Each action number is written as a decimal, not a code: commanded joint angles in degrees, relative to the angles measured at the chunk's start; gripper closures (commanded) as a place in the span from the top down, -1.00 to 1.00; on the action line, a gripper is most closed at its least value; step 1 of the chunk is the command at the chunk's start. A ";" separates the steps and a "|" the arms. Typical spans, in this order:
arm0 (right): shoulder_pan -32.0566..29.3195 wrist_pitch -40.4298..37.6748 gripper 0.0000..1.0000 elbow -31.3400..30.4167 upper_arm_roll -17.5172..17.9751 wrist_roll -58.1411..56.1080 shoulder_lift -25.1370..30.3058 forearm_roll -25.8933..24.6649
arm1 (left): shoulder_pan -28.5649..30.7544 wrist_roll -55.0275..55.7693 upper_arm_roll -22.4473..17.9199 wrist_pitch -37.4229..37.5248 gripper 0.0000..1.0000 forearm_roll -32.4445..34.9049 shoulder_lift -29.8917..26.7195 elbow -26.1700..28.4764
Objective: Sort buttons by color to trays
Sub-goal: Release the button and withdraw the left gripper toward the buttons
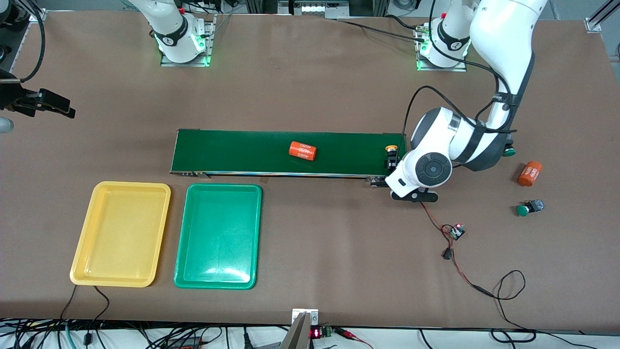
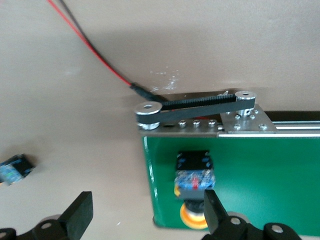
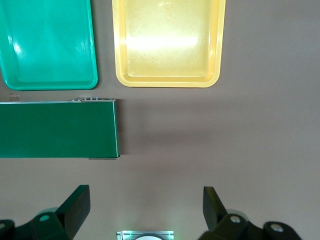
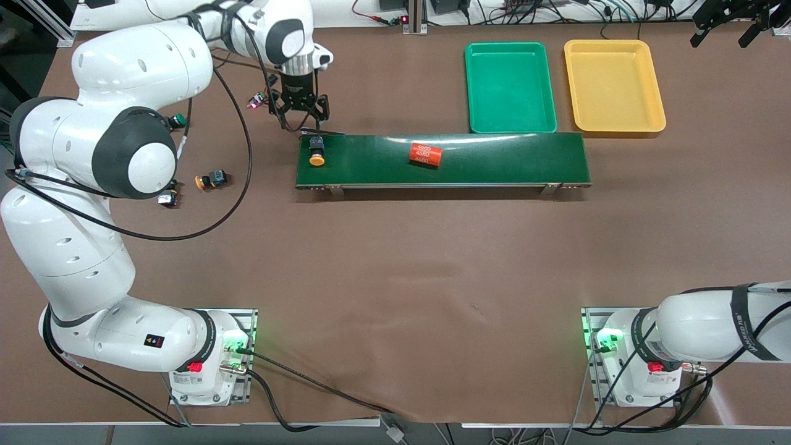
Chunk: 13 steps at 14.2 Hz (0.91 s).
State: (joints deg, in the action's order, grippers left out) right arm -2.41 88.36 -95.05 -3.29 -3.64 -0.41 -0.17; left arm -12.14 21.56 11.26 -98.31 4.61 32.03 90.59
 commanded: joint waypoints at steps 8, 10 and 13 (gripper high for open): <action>-0.66 -0.73 1.00 0.39 0.30 -0.93 0.06 0.08 | 8.43 -15.46 -0.63 8.66 0.90 14.80 -0.48 -4.54; -0.66 -0.73 1.00 0.39 0.30 -0.93 0.06 0.08 | 11.25 -22.49 -0.71 8.66 0.90 18.22 -0.48 -4.63; -0.66 -0.73 1.00 0.39 0.30 -0.93 0.06 0.08 | 16.43 -30.76 -0.01 8.05 0.90 23.24 -0.30 -4.72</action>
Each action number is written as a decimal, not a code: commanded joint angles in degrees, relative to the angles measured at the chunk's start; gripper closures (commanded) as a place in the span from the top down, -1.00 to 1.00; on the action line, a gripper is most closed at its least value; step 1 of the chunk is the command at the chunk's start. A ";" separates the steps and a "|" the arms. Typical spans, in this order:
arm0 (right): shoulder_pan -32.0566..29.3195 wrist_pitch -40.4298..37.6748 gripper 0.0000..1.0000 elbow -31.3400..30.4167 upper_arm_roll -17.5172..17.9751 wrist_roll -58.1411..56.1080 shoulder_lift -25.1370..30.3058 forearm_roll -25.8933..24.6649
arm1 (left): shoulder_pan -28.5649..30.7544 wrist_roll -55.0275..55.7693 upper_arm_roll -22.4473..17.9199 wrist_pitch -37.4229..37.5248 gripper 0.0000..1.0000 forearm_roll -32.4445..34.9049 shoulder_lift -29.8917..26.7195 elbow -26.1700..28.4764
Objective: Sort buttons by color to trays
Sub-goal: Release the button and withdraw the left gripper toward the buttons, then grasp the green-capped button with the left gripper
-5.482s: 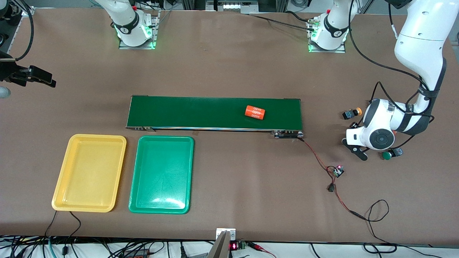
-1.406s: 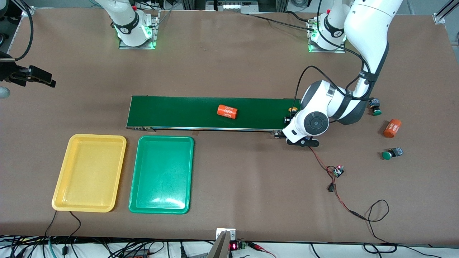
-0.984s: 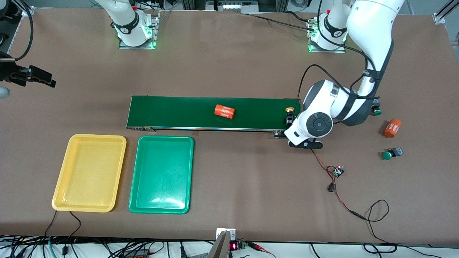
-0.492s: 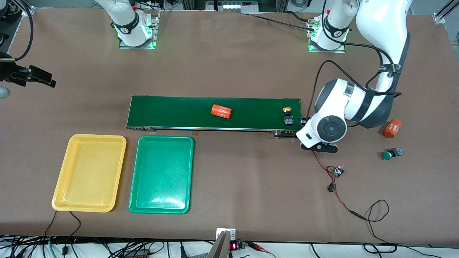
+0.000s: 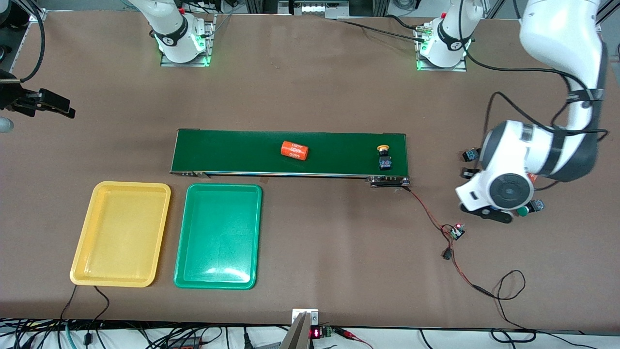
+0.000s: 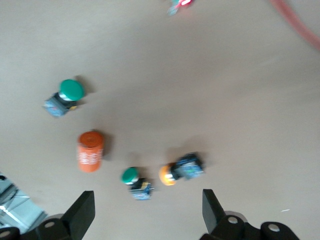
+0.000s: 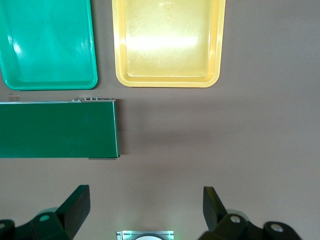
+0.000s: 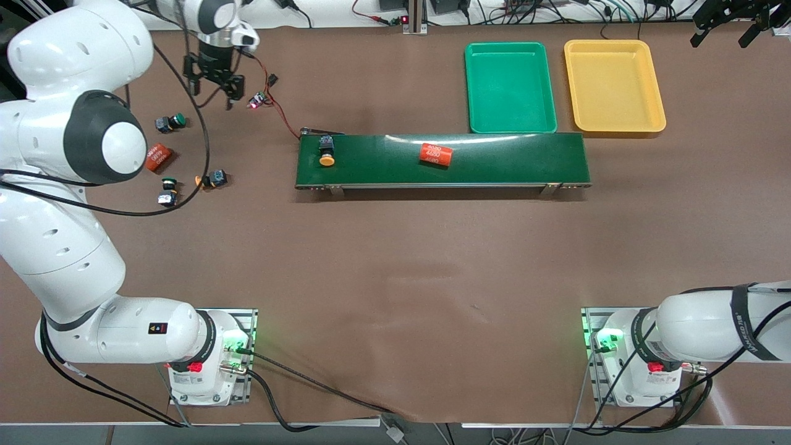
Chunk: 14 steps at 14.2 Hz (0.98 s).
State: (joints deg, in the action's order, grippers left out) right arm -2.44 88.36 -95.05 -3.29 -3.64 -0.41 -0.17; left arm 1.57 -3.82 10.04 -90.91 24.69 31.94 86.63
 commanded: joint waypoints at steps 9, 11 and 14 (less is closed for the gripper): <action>-0.63 -0.73 1.00 0.39 0.30 -0.93 0.06 0.08 | 12.48 -27.53 1.21 -9.01 0.90 6.51 3.57 -3.04; -0.63 -0.73 1.00 0.39 0.30 -0.93 0.06 0.08 | 14.85 -32.10 1.12 -12.86 0.90 6.68 4.79 -3.04; -0.63 -0.73 1.00 0.39 0.30 -0.93 0.06 0.08 | 17.06 -35.03 1.12 -16.66 0.90 7.30 6.47 -3.13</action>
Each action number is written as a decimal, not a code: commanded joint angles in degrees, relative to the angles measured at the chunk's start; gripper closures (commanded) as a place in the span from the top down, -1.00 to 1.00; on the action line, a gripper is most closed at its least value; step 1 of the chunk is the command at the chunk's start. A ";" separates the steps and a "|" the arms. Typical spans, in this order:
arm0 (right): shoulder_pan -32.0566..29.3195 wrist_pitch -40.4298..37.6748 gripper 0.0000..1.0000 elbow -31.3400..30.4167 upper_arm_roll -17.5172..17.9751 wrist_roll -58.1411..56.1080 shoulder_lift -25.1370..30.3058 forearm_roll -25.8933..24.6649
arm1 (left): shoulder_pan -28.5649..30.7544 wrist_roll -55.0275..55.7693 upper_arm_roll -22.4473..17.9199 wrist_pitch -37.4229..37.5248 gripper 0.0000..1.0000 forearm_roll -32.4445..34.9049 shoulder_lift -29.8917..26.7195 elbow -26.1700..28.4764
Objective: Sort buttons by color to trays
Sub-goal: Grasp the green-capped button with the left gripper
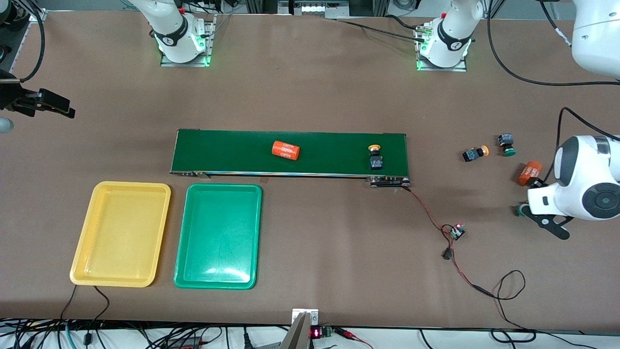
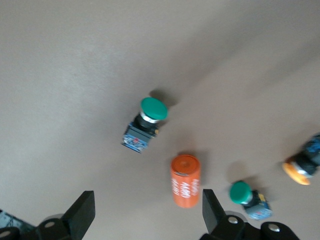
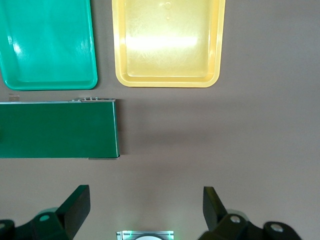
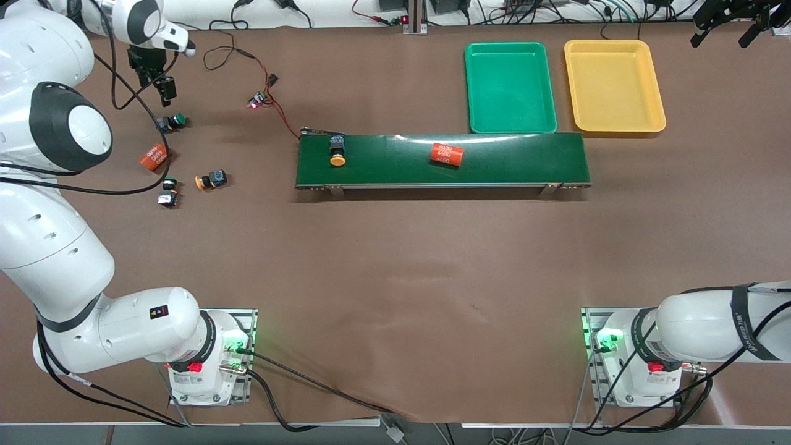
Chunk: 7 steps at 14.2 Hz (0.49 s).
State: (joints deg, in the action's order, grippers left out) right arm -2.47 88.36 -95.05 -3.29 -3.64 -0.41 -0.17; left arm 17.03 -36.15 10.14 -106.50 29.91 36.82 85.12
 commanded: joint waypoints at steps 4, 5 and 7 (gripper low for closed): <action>-0.61 -0.73 1.00 0.39 0.30 -0.93 0.06 0.08 | 2.22 -2.69 1.03 -3.52 0.90 2.00 4.22 -3.38; -0.61 -0.73 1.00 0.39 0.30 -0.93 0.06 0.08 | 2.39 -2.69 0.94 -5.28 0.90 2.09 4.83 -3.29; -0.61 -0.73 1.00 0.39 0.30 -0.93 0.06 0.08 | 2.66 -2.69 0.76 -7.40 0.90 2.26 6.33 -3.29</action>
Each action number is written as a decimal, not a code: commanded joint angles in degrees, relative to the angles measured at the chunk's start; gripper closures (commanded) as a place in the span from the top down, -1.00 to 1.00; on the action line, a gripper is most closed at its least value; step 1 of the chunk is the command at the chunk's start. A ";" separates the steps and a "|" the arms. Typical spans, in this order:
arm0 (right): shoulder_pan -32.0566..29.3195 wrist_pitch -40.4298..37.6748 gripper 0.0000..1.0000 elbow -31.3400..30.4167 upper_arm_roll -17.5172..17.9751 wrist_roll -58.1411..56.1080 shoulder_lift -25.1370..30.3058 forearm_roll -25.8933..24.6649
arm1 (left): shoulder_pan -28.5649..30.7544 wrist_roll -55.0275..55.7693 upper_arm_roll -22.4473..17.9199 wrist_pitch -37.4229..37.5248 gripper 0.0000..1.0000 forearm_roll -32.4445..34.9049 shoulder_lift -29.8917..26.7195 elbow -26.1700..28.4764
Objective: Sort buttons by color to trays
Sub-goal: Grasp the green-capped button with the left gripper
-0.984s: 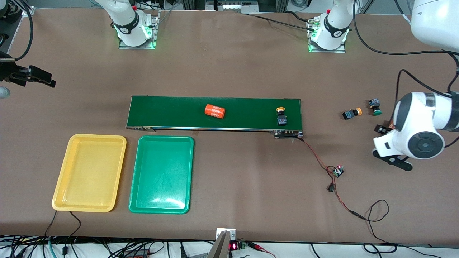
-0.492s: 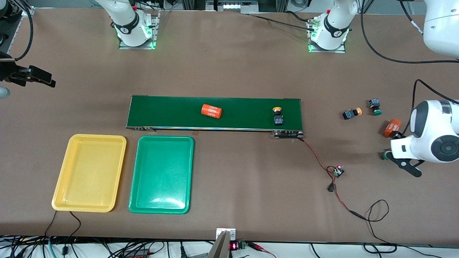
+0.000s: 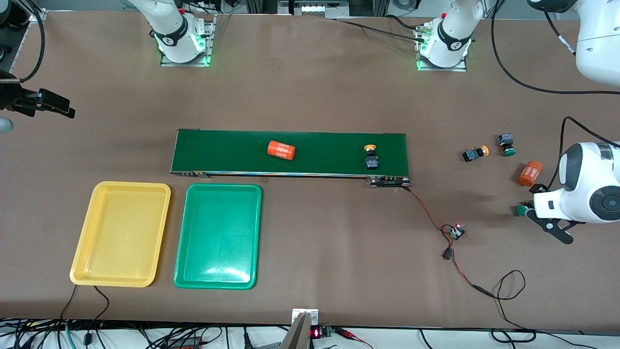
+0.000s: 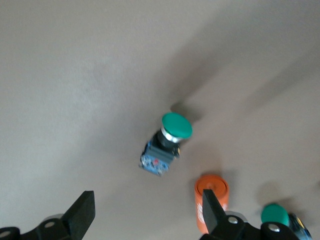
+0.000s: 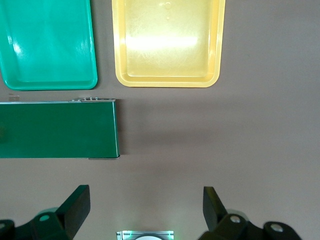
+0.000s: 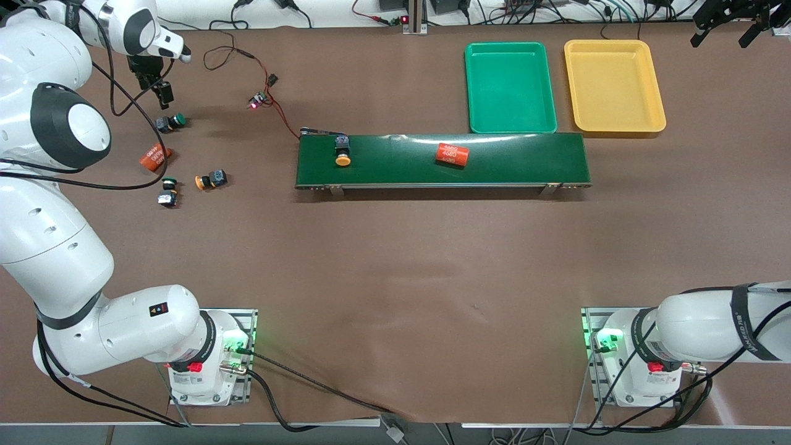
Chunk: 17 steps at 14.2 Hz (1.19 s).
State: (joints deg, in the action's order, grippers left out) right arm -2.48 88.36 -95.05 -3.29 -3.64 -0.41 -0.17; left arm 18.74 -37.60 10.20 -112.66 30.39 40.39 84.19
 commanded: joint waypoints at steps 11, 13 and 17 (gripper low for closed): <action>-0.60 -0.73 1.00 0.39 0.30 -0.93 0.06 0.08 | 2.53 -1.42 0.35 -7.04 0.80 6.34 8.21 -2.19; -0.60 -0.73 1.00 0.39 0.30 -0.93 0.06 0.08 | 3.49 -1.42 0.26 -8.19 0.79 6.79 8.82 -2.10; -0.60 -0.73 1.00 0.39 0.30 -0.93 0.06 0.08 | 3.76 -1.24 0.26 -8.28 0.74 7.06 9.44 -2.19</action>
State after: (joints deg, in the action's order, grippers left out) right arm -2.50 88.36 -95.05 -3.29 -3.64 -0.41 -0.17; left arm 22.19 -37.76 10.05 -120.70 35.94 48.52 83.87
